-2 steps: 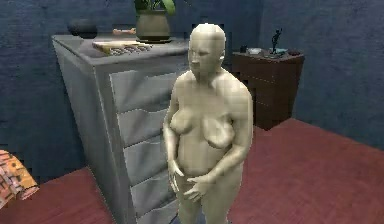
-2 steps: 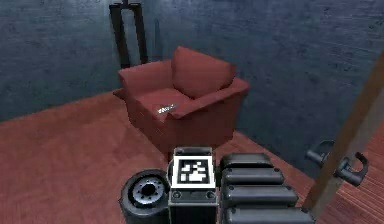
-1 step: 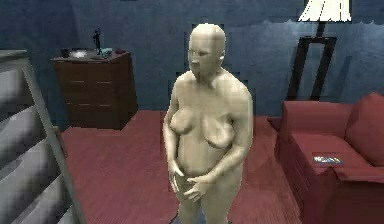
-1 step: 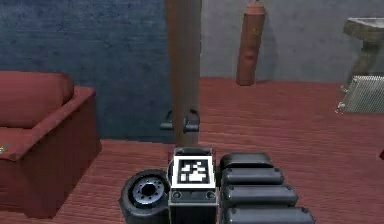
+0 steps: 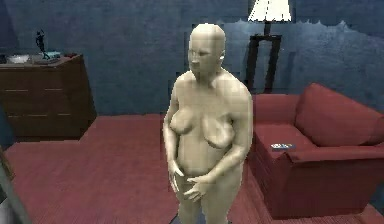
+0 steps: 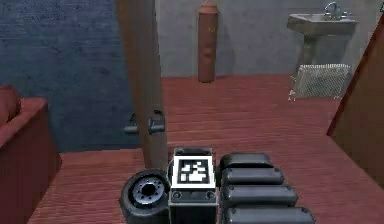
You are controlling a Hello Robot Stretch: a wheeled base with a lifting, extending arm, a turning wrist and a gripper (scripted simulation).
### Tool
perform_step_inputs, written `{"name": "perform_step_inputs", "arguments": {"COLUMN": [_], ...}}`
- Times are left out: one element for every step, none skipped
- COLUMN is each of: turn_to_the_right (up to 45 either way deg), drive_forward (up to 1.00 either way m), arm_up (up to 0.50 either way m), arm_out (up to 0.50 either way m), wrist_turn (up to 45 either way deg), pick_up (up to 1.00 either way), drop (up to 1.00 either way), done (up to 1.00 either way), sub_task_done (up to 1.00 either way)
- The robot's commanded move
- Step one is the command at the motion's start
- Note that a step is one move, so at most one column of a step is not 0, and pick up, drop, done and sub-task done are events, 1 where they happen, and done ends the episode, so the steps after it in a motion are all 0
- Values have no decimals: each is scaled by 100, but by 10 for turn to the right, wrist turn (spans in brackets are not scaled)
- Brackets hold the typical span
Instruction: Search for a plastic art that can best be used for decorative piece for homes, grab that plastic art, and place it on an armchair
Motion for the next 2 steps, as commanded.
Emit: {"name": "perform_step_inputs", "arguments": {"turn_to_the_right": [0,30], "drive_forward": [100,0], "arm_up": [0,0], "arm_out": [0,0], "wrist_turn": [0,0], "pick_up": [0,0], "drop": [0,0], "done": [0,0], "sub_task_done": [0,0]}}
